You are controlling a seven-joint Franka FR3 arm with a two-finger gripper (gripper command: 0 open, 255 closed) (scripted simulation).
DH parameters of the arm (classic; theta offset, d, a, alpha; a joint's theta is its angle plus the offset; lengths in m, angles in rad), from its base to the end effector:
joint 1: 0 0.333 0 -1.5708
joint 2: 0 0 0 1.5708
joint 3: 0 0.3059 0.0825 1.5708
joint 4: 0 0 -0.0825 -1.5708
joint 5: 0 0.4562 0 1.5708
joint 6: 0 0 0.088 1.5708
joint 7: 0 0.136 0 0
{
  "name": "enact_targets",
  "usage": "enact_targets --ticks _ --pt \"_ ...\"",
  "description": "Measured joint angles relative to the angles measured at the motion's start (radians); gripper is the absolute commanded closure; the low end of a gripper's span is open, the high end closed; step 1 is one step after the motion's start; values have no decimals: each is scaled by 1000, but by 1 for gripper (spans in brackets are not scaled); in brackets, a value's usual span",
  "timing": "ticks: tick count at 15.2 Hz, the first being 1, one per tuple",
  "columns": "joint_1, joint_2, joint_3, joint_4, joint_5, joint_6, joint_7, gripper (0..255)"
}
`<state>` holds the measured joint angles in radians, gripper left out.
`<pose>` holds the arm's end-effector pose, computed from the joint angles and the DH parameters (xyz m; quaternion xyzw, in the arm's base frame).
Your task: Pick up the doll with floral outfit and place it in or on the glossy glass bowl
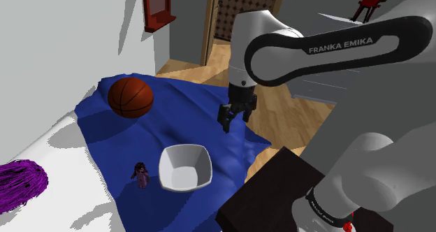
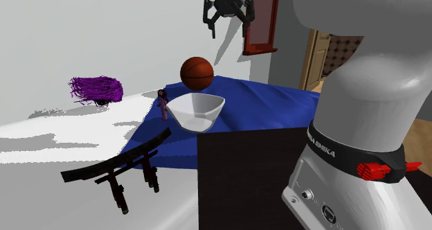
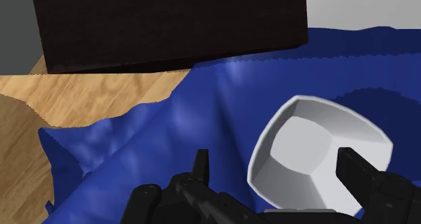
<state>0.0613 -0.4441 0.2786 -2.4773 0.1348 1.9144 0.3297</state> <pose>0.4326 0.1581 0.3616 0.9971 -0.0386 -0.0625 0.0180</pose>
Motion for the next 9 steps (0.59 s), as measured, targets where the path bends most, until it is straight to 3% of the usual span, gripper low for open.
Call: enact_targets --ticks 9 --pt "14 323 109 134 -22 212 180 0"
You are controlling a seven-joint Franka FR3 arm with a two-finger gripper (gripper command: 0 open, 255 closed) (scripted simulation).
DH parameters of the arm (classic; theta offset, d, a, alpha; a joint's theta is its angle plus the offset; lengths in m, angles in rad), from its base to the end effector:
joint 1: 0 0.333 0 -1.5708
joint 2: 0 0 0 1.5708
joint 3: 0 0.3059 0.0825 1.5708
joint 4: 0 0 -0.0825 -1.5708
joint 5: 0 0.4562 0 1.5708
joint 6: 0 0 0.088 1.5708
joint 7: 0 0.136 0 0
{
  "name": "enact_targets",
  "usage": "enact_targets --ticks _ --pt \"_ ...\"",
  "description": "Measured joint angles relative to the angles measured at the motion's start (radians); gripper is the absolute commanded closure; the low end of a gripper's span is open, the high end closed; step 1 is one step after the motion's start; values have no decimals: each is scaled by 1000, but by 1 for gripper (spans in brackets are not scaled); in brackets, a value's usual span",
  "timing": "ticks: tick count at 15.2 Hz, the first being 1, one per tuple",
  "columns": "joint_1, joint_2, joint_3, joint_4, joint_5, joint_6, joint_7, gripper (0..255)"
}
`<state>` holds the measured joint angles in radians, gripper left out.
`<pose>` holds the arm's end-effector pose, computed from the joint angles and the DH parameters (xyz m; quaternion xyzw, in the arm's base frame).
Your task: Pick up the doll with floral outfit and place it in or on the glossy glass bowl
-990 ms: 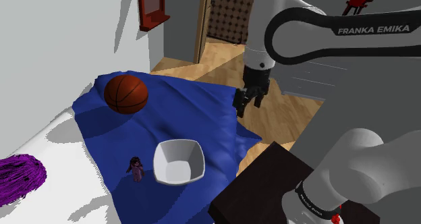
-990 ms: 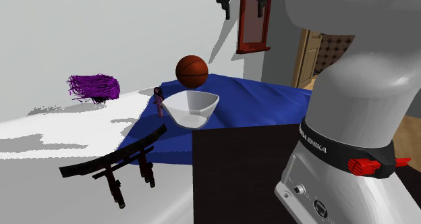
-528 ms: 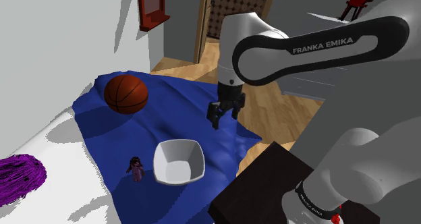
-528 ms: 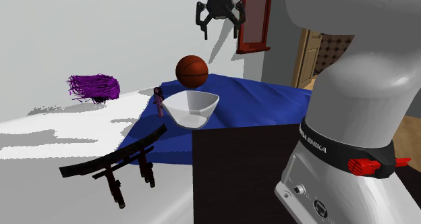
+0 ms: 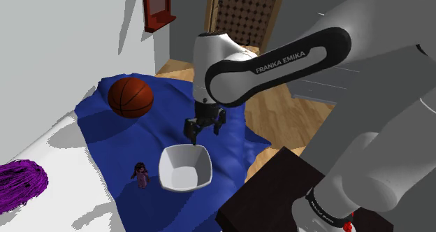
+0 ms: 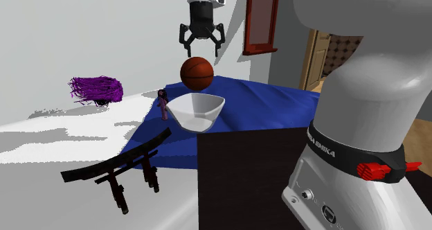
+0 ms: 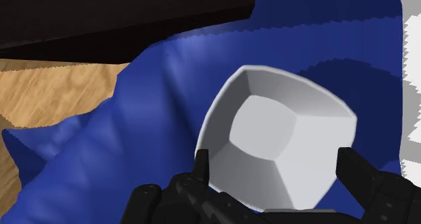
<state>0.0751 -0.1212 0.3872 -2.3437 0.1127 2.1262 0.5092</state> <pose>0.4743 0.2412 0.2870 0.9967 -0.0580 -0.0567 0.0033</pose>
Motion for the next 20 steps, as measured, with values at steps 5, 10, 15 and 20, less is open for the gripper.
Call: enact_targets --ticks 5,10,15,20 --pt "20 205 30 119 -70 89 114 0" --pt "75 409 30 274 -155 140 234 0" --pt "138 598 3 454 -219 155 313 0" --pt "212 783 -28 659 -262 146 371 0"
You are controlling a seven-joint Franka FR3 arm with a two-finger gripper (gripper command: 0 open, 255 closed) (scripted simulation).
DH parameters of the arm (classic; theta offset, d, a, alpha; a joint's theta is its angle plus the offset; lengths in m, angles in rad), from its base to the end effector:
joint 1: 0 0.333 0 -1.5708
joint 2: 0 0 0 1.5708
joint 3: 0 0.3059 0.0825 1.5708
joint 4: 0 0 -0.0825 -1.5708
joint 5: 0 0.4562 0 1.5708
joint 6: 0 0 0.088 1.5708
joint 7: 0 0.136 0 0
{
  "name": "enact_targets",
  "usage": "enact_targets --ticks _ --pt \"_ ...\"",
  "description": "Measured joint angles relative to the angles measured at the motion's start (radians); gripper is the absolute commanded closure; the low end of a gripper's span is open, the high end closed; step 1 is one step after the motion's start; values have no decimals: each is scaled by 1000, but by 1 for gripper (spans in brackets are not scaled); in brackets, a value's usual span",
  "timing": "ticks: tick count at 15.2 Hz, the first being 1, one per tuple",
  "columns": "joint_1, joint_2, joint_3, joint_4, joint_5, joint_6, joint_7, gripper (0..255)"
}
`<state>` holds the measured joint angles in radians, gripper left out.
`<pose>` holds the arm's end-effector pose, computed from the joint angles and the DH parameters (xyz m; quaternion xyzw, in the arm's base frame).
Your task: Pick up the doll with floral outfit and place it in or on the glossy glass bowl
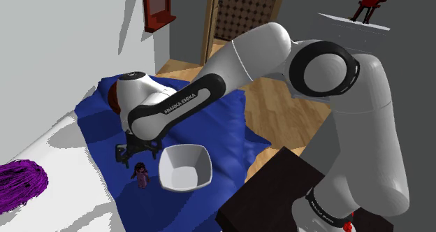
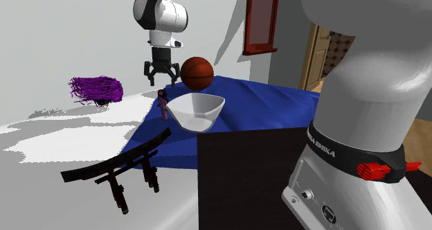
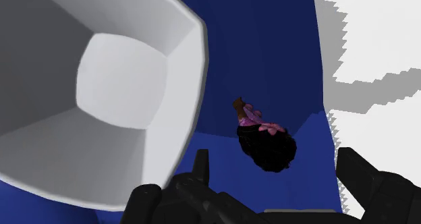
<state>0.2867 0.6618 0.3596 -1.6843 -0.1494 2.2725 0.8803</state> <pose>0.5867 0.4207 0.1473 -0.9934 0.1009 0.0466 0.0292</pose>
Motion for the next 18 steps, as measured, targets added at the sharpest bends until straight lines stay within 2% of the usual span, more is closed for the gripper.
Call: enact_targets --ticks 7,14,15,18 --pt "21 72 -17 21 -19 52 13 0" --pt "23 79 -19 21 -21 60 15 0" --pt "23 79 -19 21 -21 60 15 255" --pt "23 79 -19 21 -21 60 15 255"
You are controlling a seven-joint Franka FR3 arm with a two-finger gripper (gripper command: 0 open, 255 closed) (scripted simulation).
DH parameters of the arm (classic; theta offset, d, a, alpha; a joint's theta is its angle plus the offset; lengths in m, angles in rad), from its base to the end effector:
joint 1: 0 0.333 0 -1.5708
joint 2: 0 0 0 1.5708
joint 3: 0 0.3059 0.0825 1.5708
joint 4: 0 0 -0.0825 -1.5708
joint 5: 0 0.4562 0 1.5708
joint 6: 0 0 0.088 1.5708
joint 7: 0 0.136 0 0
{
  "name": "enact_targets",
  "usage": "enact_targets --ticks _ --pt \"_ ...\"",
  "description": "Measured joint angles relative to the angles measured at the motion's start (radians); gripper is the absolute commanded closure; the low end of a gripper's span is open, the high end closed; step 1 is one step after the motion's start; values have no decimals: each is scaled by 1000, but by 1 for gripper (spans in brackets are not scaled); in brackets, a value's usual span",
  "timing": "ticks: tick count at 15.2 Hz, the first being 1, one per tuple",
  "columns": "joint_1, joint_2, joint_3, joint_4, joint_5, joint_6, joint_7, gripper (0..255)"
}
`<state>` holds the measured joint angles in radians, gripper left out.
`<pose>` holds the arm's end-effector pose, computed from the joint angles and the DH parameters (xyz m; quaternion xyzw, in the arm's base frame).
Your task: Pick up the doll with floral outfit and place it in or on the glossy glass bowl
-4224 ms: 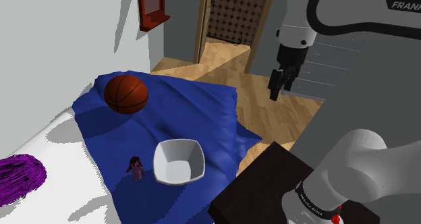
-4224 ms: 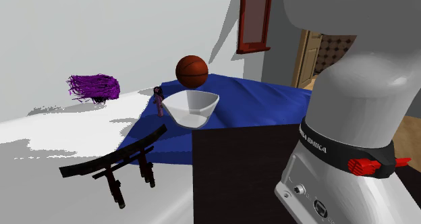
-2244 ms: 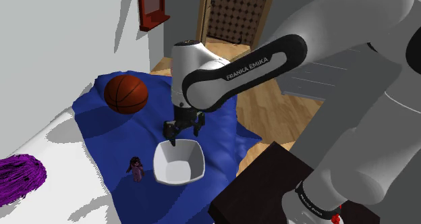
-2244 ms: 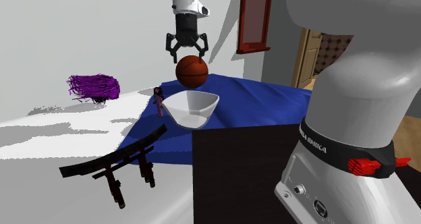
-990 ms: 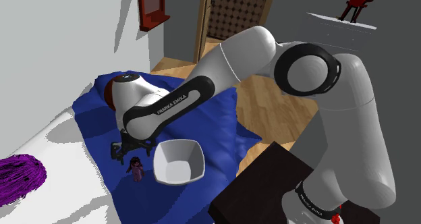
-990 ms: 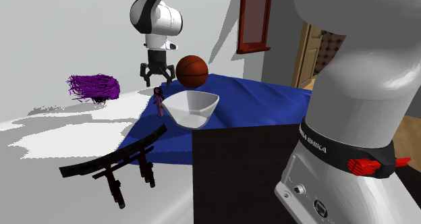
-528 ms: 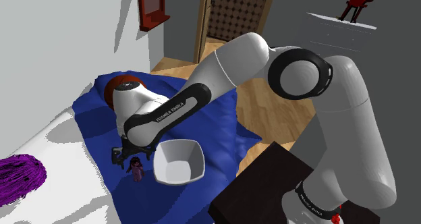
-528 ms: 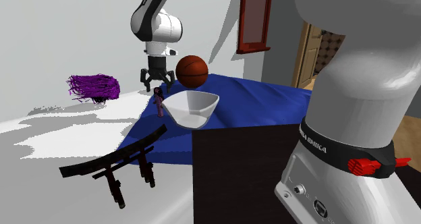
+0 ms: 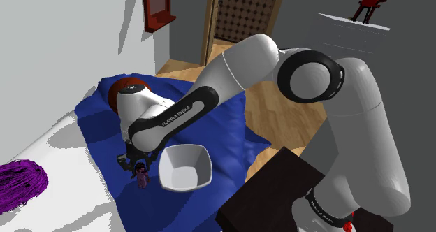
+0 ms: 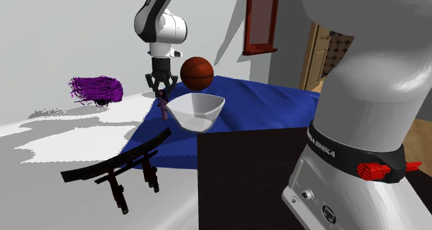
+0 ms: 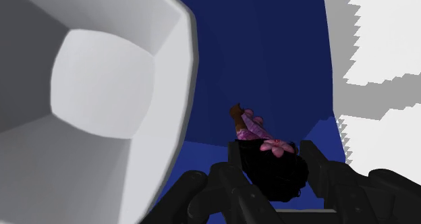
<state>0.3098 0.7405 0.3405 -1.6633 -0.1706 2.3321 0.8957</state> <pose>0.5838 0.4252 0.1051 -0.9932 0.1025 0.0459 0.0300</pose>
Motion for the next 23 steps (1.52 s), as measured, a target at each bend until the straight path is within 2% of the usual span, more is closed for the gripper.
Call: enact_targets --ticks 8,23 --pt "0 -3 1 2 1 -5 0 255" --pt "-24 -130 34 5 39 -132 -10 255"
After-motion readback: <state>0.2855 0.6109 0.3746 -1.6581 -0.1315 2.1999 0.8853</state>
